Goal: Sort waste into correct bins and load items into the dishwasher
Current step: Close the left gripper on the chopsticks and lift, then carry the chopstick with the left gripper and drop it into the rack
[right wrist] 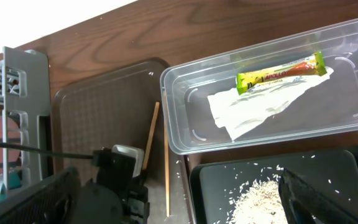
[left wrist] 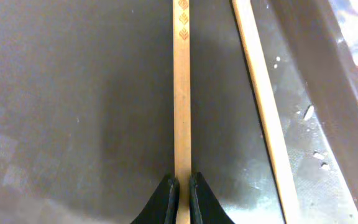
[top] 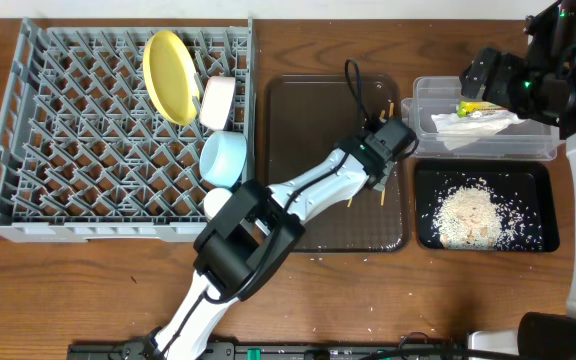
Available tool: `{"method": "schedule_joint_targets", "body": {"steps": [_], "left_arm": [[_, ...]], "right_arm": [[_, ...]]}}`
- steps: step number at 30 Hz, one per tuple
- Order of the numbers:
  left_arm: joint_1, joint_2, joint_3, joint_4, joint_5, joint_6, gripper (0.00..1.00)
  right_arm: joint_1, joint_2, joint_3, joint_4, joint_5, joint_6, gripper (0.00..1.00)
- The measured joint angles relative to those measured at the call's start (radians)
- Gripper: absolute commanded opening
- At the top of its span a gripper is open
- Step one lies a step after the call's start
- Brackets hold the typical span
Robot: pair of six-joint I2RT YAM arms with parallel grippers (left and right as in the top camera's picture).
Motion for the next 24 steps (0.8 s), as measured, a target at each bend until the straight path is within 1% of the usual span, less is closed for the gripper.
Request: {"method": "schedule_joint_targets", "body": {"steps": [6,10,15,19,22,24], "left_arm": [[0.034,-0.011,0.034,-0.098,0.008,0.000,0.08],[0.073,-0.076,0.034,-0.192,0.015,0.002,0.08],[0.168,-0.288,0.034,-0.280,0.023,0.013,0.08],[0.290,-0.471,0.042,-0.366,0.022,0.038,0.08],[0.386,-0.555,0.050,-0.460,0.021,0.056,0.08],[0.452,-0.581,0.051,-0.549,0.021,0.075,0.08]], "right_arm": [[0.000,0.000,0.000,0.000,0.000,0.000,0.99],[0.000,0.000,0.000,0.000,0.001,0.000,0.99],[0.000,0.000,0.000,0.000,0.000,0.000,0.99],[0.000,0.000,0.000,0.000,0.001,0.000,0.99],[0.000,0.000,0.000,0.000,0.000,0.000,0.99],[0.000,0.000,0.000,0.000,0.001,0.000,0.99]]}}
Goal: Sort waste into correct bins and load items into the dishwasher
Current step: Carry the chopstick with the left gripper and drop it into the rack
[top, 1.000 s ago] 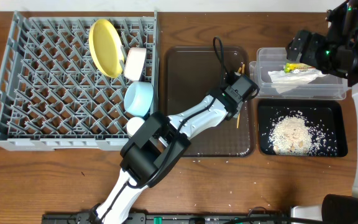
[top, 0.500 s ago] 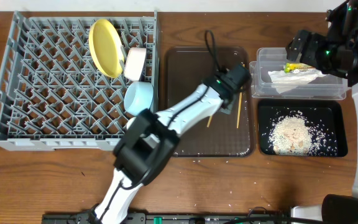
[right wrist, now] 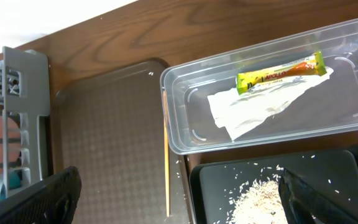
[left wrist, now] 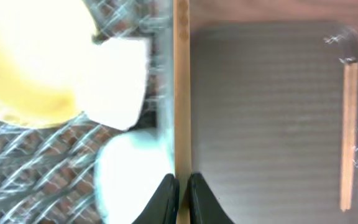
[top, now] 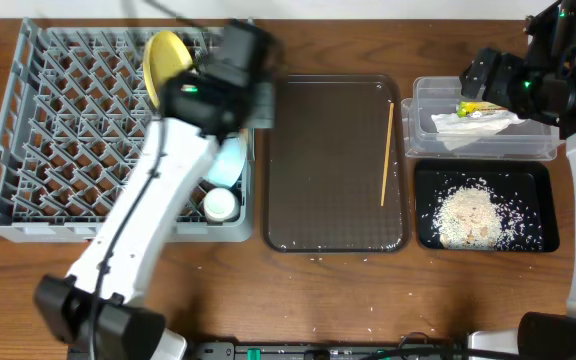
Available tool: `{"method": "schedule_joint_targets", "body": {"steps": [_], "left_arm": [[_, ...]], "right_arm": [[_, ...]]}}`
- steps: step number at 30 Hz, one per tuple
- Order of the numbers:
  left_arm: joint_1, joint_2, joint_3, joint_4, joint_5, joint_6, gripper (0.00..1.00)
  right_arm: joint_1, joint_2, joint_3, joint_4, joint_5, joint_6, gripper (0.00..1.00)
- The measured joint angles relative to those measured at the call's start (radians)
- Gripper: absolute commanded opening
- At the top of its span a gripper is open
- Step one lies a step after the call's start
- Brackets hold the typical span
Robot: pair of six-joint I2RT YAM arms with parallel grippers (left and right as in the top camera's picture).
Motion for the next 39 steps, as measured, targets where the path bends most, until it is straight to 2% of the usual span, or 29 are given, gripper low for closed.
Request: {"method": "schedule_joint_targets", "body": {"steps": [3,7,20,23,26,28,39], "left_arm": [[0.074,0.004,-0.003,-0.097,0.000,0.037,0.08],[0.150,0.024,-0.033,-0.149,0.000,0.079,0.07],[0.286,0.037,-0.150,-0.112,0.001,0.151,0.08],[0.295,0.037,-0.171,-0.107,0.001,0.159,0.15],[0.294,0.037,-0.185,-0.106,0.001,0.170,0.42],[0.294,0.037,-0.190,-0.106,0.000,0.167,0.49],[0.293,0.037,-0.179,-0.087,0.030,0.165,0.52]], "right_arm": [[0.000,0.000,0.000,0.000,0.000,0.000,0.99],[0.000,0.000,0.000,0.000,0.000,0.000,0.99],[0.000,0.000,0.000,0.000,0.000,0.000,0.99],[0.000,0.000,0.000,0.000,0.000,0.000,0.99],[0.000,0.000,0.000,0.000,0.000,0.000,0.99],[0.000,0.000,0.000,0.000,0.000,0.000,0.99],[0.000,0.000,0.000,0.000,0.000,0.000,0.99]]}}
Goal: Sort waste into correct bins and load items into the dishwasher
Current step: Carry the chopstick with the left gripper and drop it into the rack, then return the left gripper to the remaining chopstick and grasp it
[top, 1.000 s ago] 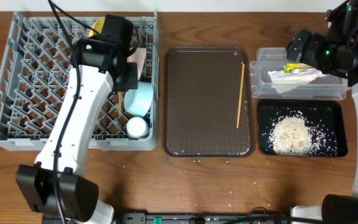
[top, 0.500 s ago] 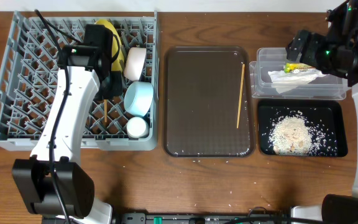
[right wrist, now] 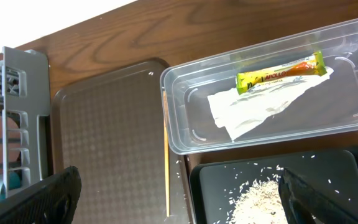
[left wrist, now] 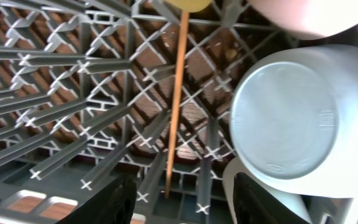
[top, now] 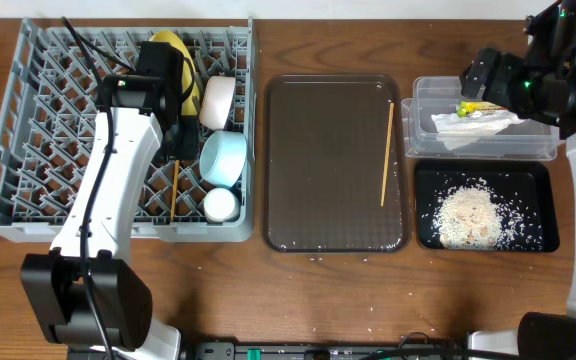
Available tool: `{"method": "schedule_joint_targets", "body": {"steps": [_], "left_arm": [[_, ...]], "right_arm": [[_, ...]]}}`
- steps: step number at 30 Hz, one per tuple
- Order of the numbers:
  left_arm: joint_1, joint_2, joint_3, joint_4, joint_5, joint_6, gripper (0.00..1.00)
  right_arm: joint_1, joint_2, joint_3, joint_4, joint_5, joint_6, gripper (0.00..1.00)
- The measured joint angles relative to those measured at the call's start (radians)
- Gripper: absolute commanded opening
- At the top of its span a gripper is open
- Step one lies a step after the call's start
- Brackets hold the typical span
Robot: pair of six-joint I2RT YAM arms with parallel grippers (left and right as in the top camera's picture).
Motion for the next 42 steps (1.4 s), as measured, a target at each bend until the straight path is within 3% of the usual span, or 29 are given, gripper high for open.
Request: {"method": "schedule_joint_targets", "body": {"steps": [7,14,22,34,42], "left_arm": [[-0.069,0.000,0.090,0.085,0.166,-0.085,0.54],[-0.296,0.039,0.094,0.241,0.235,-0.196,0.56],[-0.534,0.235,0.094,0.424,0.240,-0.261,0.60],[-0.669,0.395,0.094,0.642,0.217,-0.246,0.65],[-0.719,0.500,0.095,0.718,0.101,-0.175,0.68]], "right_arm": [[0.000,0.000,0.000,0.000,0.000,0.000,0.99],[0.000,0.000,0.000,0.000,0.000,0.000,0.99],[0.000,0.000,0.000,0.000,0.000,0.000,0.99],[0.000,0.000,0.000,0.000,0.000,0.000,0.99],[0.000,0.000,0.000,0.000,0.000,0.000,0.99]]}}
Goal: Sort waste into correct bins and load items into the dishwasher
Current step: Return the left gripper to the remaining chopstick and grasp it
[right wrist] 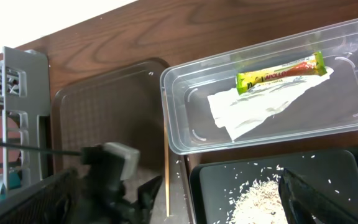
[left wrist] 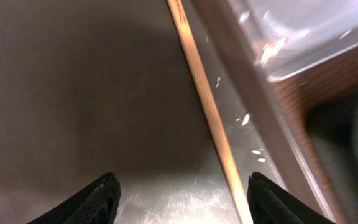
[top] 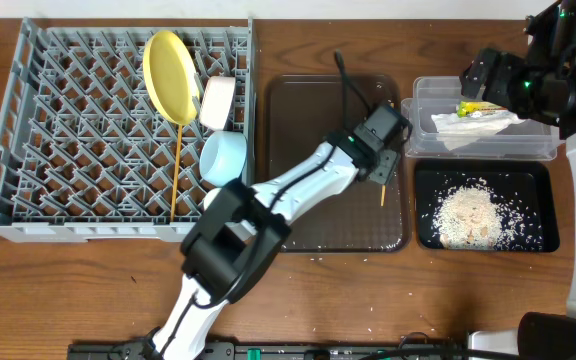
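Observation:
On the brown tray (top: 308, 130) one wooden chopstick (left wrist: 207, 115) lies along the right edge. My left gripper (left wrist: 185, 199) is low over it and open, and the stick runs between the fingers, nearer the right one. In the overhead view the left gripper (top: 380, 168) covers the stick's upper part. A second chopstick (top: 176, 170) lies in the grey dish rack (top: 28, 120), beside a yellow plate (top: 168, 60) and a light blue cup (top: 223, 155). High over the clear bin (top: 483, 150), my right gripper (right wrist: 179, 180) is open and holds nothing.
The clear bin holds a white napkin (right wrist: 260, 102) and a yellow-green wrapper (right wrist: 278, 71). A black tray (top: 538, 180) with spilled rice sits in front of it. A pale cup (top: 216, 100) and a small white cup (top: 218, 200) also stand in the rack.
My left gripper was open over the rack above the chopstick lying there. It is now at the tray's right edge, open around the other chopstick. The right arm has not moved.
My left gripper was shut on a chopstick on the tray, with a second stick beside it. Then it held that stick at the rack's edge. Then the stick lay in the rack with the gripper open above it. Now the gripper is back at the tray.

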Available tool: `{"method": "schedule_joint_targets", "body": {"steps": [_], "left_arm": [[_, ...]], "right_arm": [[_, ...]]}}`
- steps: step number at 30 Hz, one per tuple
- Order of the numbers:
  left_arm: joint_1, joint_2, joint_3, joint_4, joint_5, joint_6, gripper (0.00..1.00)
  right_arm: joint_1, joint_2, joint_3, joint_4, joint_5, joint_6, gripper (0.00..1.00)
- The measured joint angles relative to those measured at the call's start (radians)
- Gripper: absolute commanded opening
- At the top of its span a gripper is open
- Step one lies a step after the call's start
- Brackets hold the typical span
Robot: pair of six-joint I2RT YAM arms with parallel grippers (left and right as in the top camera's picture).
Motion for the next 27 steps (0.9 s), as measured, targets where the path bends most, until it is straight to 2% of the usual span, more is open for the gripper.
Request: {"method": "schedule_joint_targets", "body": {"steps": [12,27], "left_arm": [[-0.019,0.035,0.000,0.051,-0.087,0.076,0.68],[-0.036,0.076,0.007,0.114,-0.119,0.117,0.67]], "right_arm": [[0.000,0.000,0.000,0.000,0.000,0.000,0.99],[0.000,0.000,0.000,0.000,0.000,0.000,0.99]]}}
